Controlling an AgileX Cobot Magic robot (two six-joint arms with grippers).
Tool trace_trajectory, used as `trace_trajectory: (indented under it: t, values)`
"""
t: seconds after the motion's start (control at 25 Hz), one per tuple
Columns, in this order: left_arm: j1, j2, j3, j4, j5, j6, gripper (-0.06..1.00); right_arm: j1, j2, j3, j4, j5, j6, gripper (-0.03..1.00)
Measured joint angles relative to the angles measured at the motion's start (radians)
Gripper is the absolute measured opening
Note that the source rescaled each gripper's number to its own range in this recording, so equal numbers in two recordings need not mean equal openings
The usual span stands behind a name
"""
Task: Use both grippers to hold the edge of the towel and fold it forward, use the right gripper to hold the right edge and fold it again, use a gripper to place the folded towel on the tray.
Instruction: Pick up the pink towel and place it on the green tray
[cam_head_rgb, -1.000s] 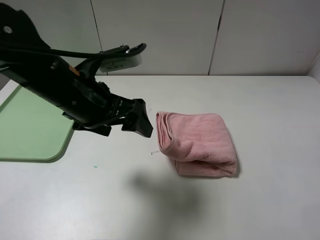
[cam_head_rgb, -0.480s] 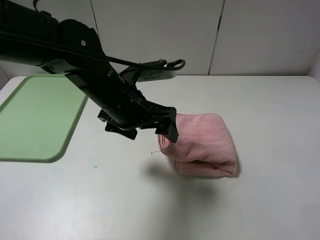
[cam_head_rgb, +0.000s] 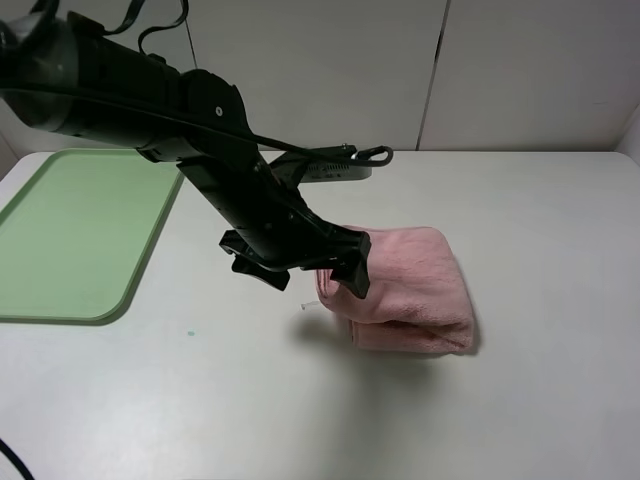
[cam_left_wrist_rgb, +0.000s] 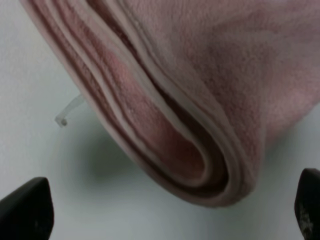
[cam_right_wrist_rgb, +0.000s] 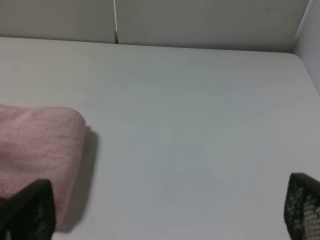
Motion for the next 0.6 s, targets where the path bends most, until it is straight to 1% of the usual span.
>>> trace_trajectory:
  t: [0.24,0.6]
  values:
    - [-0.004,0.046,-0.038,0.007,0.008,-0.002,0.96,0.0,0.0,0.0,0.0,0.0,0.0,1.0]
    - [-0.045,0.141,-0.121,0.02,0.035,-0.002,0.96,0.0,0.0,0.0,0.0,0.0,0.0,1.0]
